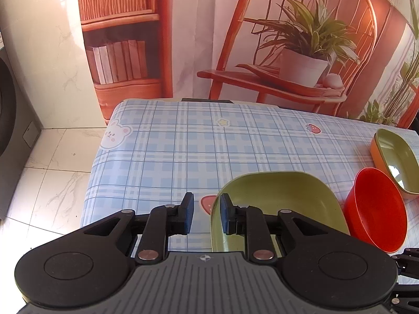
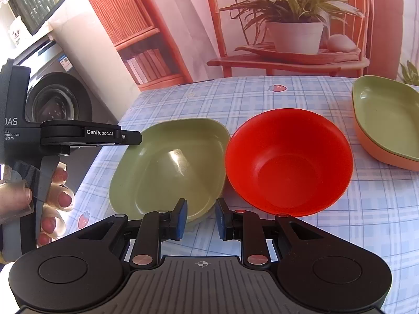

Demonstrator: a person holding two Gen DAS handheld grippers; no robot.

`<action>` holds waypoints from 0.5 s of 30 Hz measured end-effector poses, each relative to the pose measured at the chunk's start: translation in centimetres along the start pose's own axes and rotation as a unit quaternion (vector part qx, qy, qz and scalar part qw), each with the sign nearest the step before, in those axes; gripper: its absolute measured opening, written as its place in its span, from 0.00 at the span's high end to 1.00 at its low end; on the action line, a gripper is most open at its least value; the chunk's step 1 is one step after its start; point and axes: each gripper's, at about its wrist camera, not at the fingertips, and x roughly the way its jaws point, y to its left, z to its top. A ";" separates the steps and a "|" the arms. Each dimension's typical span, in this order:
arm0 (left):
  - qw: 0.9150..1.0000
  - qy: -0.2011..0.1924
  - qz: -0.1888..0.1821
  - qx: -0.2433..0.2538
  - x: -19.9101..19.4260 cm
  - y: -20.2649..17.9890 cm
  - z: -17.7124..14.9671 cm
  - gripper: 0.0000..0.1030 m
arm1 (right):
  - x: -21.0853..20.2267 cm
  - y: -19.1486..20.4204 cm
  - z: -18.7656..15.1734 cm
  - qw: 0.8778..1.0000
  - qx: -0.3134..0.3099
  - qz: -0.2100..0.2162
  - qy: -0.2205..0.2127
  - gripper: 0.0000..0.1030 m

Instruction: Organize plates and bowls

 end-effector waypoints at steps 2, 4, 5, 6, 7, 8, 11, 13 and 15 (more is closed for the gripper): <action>1.000 0.003 -0.003 0.000 0.3 0.0 0.0 0.78 | 0.4 -0.2 0.2 1.000 0.006 -0.002 0.001 0.78; 1.000 0.006 -0.002 0.003 0.5 0.0 -0.1 0.78 | 0.7 -0.3 0.3 1.000 0.003 -0.005 0.001 0.78; 1.000 0.007 -0.001 0.005 0.6 0.0 -0.2 0.77 | 0.8 -0.3 0.4 1.000 0.001 -0.005 0.000 0.78; 1.000 0.009 -0.002 0.005 0.8 0.0 -0.3 0.77 | 1.0 -0.4 0.4 1.000 0.000 -0.005 0.000 0.78; 1.000 0.010 -0.004 0.005 0.9 0.0 -0.4 0.77 | 1.1 -0.4 0.5 1.000 -0.001 -0.006 -0.001 0.79; 1.000 0.011 -0.005 0.005 1.0 0.0 -0.4 0.77 | 1.1 -0.4 0.5 1.000 -0.002 -0.008 -0.002 0.80; 1.000 0.016 -0.005 0.009 1.3 -0.2 -0.7 0.77 | 1.3 -0.5 0.6 1.000 -0.003 -0.008 -0.005 0.81; 1.000 0.017 -0.007 0.007 1.3 -0.2 -0.9 0.77 | 1.3 -0.4 0.6 1.000 -0.006 -0.010 -0.006 0.81; 1.000 0.015 -0.006 0.005 1.2 -0.3 -1.1 0.77 | 1.4 -0.3 0.6 1.000 -0.009 -0.013 -0.006 0.82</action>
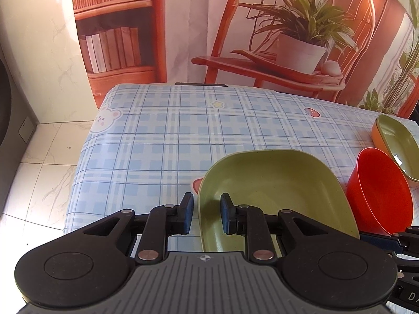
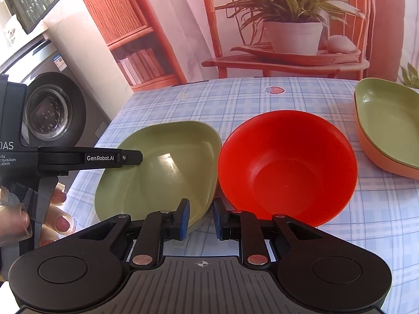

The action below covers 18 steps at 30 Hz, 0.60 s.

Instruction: Organize plates and bowls

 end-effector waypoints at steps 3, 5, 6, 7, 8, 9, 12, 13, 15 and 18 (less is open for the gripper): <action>1.000 -0.001 0.002 0.001 -0.2 -0.1 -0.2 0.78 | 0.1 0.1 -0.1 1.000 0.000 -0.002 0.005 0.82; 1.000 -0.002 0.000 0.005 -0.3 -0.1 -0.4 0.82 | 0.0 0.1 -0.3 1.000 0.003 -0.004 0.006 0.82; 1.000 -0.003 0.001 0.009 -0.4 -0.2 -0.6 0.82 | 0.0 0.1 -0.4 1.000 0.004 -0.005 0.005 0.81; 1.000 -0.004 0.001 0.010 -0.5 -0.2 -0.6 0.82 | -0.1 0.1 -0.4 1.000 0.005 -0.006 0.004 0.81; 1.000 -0.004 0.000 0.010 -0.5 -0.2 -0.7 0.83 | -0.1 0.0 -0.4 1.000 0.005 -0.007 0.004 0.81; 1.000 -0.004 -0.004 0.008 -0.6 -0.1 -0.8 0.84 | -0.1 0.0 -0.4 1.000 0.006 -0.008 0.003 0.81; 1.000 -0.006 -0.009 0.002 -0.9 0.0 -1.1 0.87 | 0.0 -0.3 -0.5 1.000 0.011 -0.013 0.004 0.83; 1.000 -0.009 -0.009 -0.001 -1.1 0.1 -1.2 0.87 | 0.0 -0.4 -0.5 1.000 0.012 -0.015 0.003 0.84; 1.000 -0.012 -0.009 -0.008 -1.4 0.1 -1.5 0.88 | -0.1 -0.4 -0.6 1.000 0.010 -0.018 0.005 0.86; 1.000 -0.014 -0.002 -0.013 -2.0 0.1 -1.7 0.88 | -0.5 -0.1 -0.7 1.000 0.003 -0.019 0.003 0.88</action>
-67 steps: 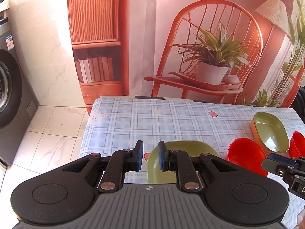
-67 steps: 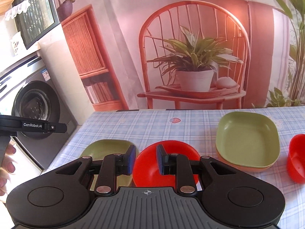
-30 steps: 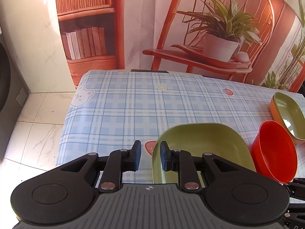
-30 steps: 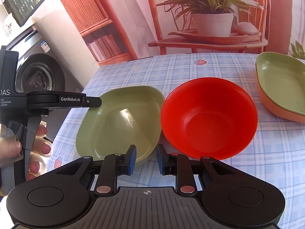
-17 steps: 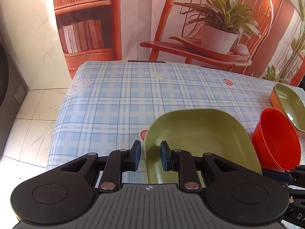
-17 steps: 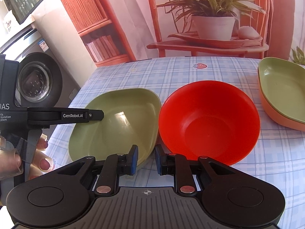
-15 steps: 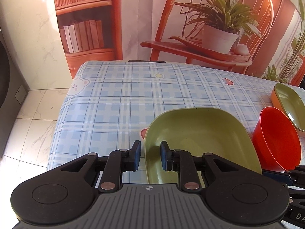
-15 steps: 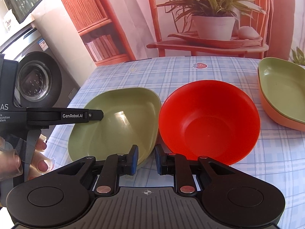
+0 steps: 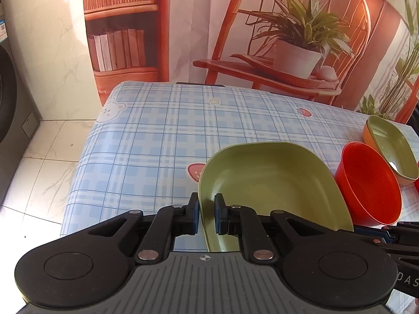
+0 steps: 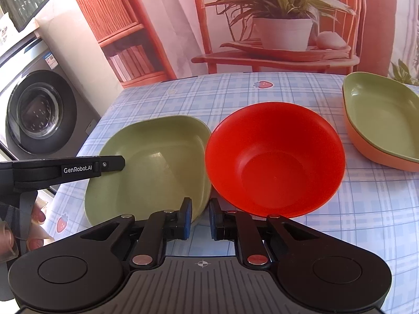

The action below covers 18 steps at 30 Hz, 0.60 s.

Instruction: Organize plates and bowls

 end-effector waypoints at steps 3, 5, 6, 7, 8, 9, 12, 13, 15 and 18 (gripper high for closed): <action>1.000 0.000 0.007 -0.005 -0.8 0.1 0.0 0.88 | -0.6 0.1 -0.1 1.000 0.002 0.008 -0.001 0.88; 1.000 -0.001 0.011 -0.006 -1.4 0.2 0.1 0.88 | -1.1 0.1 -0.1 1.000 0.003 0.013 -0.002 0.88; 1.000 -0.002 0.014 -0.006 -1.9 0.2 0.2 0.88 | -1.4 0.2 -0.1 1.000 0.003 0.015 -0.003 0.88; 1.000 -0.004 0.017 -0.007 -2.3 0.3 0.3 0.88 | -1.7 0.3 0.0 1.000 0.002 0.019 -0.005 0.88; 1.000 -0.006 0.020 -0.009 -2.7 0.3 0.4 0.88 | -2.1 0.3 0.0 1.000 0.002 0.023 -0.008 0.88; 1.000 -0.009 0.023 -0.012 -3.3 0.2 0.5 0.88 | -2.5 0.4 0.1 1.000 0.002 0.027 -0.010 0.88; 0.999 -0.019 0.032 -0.011 -4.8 -0.4 1.1 0.88 | -3.7 0.5 0.3 0.999 0.001 0.035 -0.020 0.88; 0.999 -0.023 0.033 -0.009 -5.3 -0.7 1.4 0.88 | -4.2 0.5 0.5 0.999 0.000 0.036 -0.024 0.88; 0.999 -0.031 0.035 -0.008 -6.1 -1.3 1.9 0.88 | -5.0 0.4 0.8 0.999 -0.002 0.039 -0.031 0.88; 0.999 -0.042 0.032 -0.006 -7.2 -2.6 2.9 0.88 | -6.6 -0.3 1.4 0.998 -0.002 0.044 -0.045 0.88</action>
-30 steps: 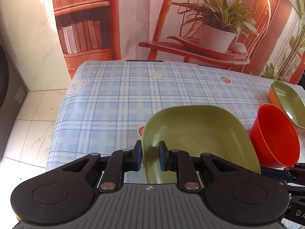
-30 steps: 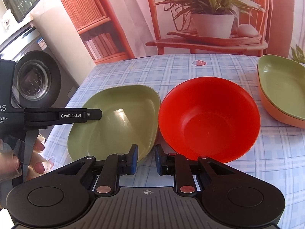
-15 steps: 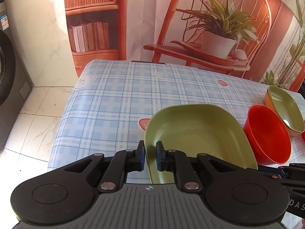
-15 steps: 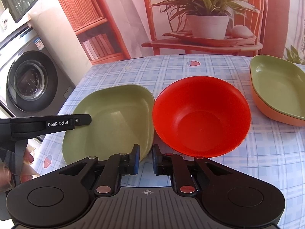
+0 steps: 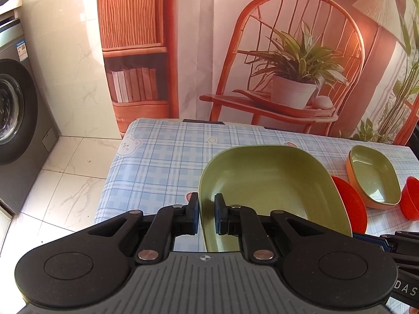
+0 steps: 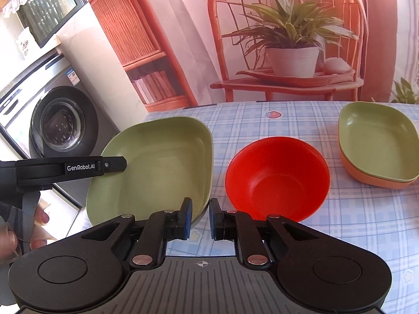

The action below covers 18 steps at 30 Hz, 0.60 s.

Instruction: Organize plates and bowls

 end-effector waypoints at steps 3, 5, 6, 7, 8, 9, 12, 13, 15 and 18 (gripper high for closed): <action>1.000 -0.008 -0.005 0.006 -0.7 -1.7 0.7 0.88 | -1.6 -0.9 0.6 1.000 -0.003 -0.001 -0.014 0.88; 1.000 -0.011 -0.008 0.010 -0.8 -2.8 1.0 0.88 | -2.5 -1.7 0.8 1.000 -0.006 -0.005 -0.023 0.88; 1.000 -0.012 -0.011 0.013 -0.8 -3.5 1.1 0.88 | -3.1 -2.2 0.8 1.000 -0.008 -0.009 -0.028 0.88; 1.000 -0.013 -0.014 0.015 -0.8 -4.3 1.1 0.88 | -3.5 -2.7 0.9 0.999 -0.008 -0.012 -0.033 0.88; 1.000 -0.013 -0.016 0.017 -0.8 -4.8 1.2 0.88 | -3.9 -3.1 0.9 0.999 -0.006 -0.014 -0.034 0.88; 1.000 -0.013 -0.019 0.021 -0.8 -5.8 1.2 0.88 | -4.3 -3.7 0.9 0.999 -0.002 -0.016 -0.035 0.88; 0.999 -0.013 -0.029 0.028 -0.7 -7.7 1.3 0.88 | -5.4 -5.5 0.8 0.999 0.010 -0.025 -0.041 0.88; 0.999 -0.013 -0.031 0.030 -0.6 -8.3 1.4 0.88 | -5.7 -6.0 0.8 0.999 0.014 -0.028 -0.043 0.88; 0.999 -0.014 -0.037 0.037 -0.5 -9.8 1.5 0.88 | -6.3 -7.0 0.7 0.998 0.022 -0.033 -0.046 0.88; 0.998 -0.014 -0.045 0.047 -0.4 -11.5 1.6 0.88 | -7.2 -8.5 0.6 0.997 0.035 -0.042 -0.055 0.88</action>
